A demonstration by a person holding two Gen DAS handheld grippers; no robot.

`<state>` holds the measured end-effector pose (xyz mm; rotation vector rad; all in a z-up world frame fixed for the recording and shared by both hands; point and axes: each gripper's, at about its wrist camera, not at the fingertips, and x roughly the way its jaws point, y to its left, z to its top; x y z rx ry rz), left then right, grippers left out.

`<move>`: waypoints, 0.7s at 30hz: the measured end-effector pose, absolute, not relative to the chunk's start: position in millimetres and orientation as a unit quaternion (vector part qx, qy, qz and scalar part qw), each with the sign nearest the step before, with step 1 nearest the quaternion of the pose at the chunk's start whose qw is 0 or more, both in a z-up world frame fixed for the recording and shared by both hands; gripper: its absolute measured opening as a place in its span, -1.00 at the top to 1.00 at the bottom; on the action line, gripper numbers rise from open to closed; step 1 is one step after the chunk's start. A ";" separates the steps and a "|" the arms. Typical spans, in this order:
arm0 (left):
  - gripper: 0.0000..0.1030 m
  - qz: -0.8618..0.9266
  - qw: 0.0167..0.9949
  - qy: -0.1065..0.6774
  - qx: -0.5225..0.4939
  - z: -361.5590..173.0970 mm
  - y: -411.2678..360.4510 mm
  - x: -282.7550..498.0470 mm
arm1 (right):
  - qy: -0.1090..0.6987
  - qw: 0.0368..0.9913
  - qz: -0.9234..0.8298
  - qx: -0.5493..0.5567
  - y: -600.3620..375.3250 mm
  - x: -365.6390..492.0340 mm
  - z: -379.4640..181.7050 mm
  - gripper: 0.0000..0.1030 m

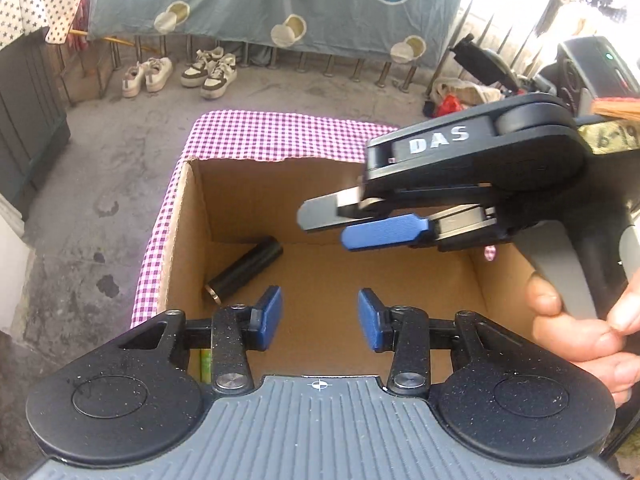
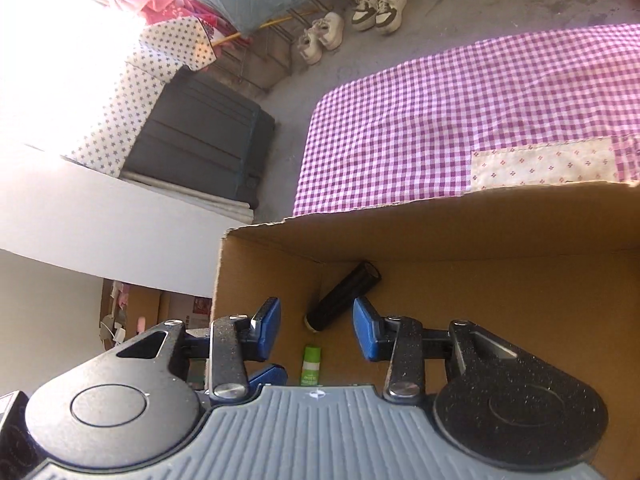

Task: Organize rigid objects
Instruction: 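Move the right tool back to the black oval case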

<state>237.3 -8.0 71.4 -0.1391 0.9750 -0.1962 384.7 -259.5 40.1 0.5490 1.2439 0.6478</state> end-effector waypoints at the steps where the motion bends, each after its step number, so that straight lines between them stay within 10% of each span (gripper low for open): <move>1: 0.15 -0.100 0.879 0.462 -0.070 76.3 -8.0 230.0 | 0.556 0.733 0.296 0.256 -270.0 375.9 48.3 0.16; 11: -0.08 -0.173 0.897 0.398 -0.085 107.7 -8.2 130.2 | 0.431 0.791 0.306 0.307 -404.5 212.7 113.2 0.04; 21: -0.06 -0.272 0.851 0.448 -0.042 31.4 -73.2 61.6 | 0.450 0.786 0.214 0.366 -444.9 104.1 18.2 0.04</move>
